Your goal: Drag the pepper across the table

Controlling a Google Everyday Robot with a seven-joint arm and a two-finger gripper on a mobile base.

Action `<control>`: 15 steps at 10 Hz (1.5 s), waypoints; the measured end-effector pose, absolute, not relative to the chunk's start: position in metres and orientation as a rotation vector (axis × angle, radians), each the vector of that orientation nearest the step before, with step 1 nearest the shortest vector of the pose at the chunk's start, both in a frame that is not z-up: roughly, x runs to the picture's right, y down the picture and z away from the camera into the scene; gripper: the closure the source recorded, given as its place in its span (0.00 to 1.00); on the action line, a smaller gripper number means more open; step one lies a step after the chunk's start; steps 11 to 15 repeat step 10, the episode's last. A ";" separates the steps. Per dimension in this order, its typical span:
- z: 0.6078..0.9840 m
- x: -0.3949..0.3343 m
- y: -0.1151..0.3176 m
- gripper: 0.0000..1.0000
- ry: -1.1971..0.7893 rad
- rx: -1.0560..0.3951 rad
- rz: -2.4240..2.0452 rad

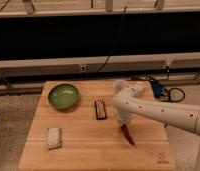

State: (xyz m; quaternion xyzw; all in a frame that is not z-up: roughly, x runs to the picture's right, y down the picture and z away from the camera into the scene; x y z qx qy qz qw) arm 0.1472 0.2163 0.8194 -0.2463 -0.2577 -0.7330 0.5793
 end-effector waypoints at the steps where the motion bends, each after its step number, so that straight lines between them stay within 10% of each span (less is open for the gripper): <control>1: 0.820 0.148 0.214 1.00 -0.600 -0.578 -1.715; 15: 0.825 0.143 0.199 1.00 -0.587 -0.593 -1.759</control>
